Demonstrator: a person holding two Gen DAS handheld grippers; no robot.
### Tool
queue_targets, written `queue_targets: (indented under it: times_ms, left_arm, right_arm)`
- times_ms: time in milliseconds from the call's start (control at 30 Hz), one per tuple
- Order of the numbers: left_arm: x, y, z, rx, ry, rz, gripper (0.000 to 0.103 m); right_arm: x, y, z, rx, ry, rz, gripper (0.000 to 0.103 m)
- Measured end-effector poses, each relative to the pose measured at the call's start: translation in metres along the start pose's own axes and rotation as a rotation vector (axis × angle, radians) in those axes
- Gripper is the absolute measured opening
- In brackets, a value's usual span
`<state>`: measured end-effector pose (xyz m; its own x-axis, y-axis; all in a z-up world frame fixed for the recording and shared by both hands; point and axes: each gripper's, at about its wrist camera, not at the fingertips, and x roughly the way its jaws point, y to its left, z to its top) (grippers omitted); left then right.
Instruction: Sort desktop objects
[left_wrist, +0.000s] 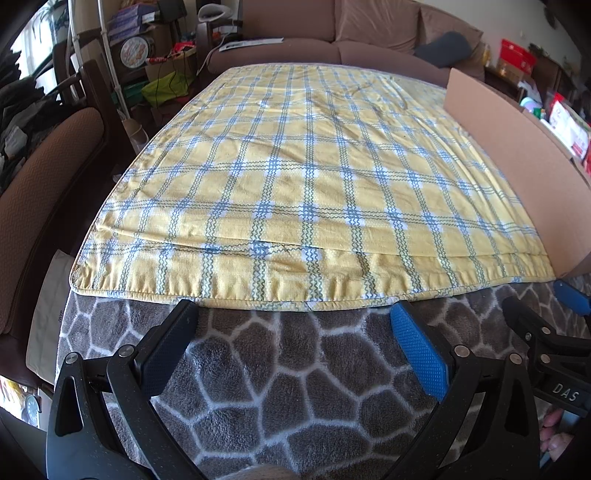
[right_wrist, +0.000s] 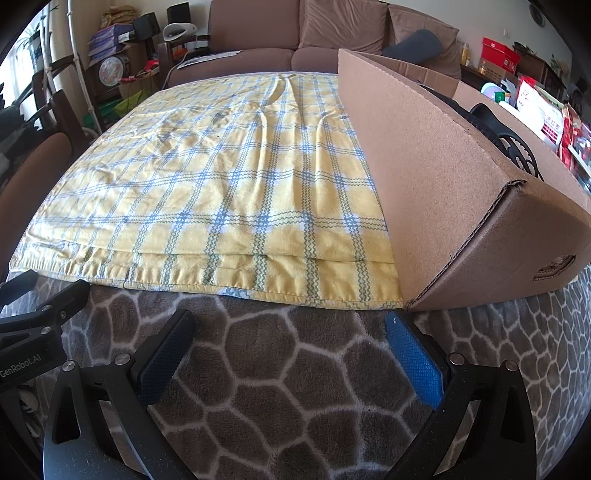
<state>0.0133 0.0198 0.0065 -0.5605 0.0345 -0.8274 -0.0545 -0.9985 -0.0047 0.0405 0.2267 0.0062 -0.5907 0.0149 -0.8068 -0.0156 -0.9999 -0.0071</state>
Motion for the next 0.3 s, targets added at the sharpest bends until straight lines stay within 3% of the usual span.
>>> queue_targets:
  times_ms: [300]
  left_arm:
    - [-0.0004,0.0001,0.0000,0.001,0.000,0.001,0.103]
  right_arm:
    - [0.0000,0.0001,-0.0001,0.000,0.000,0.000,0.103]
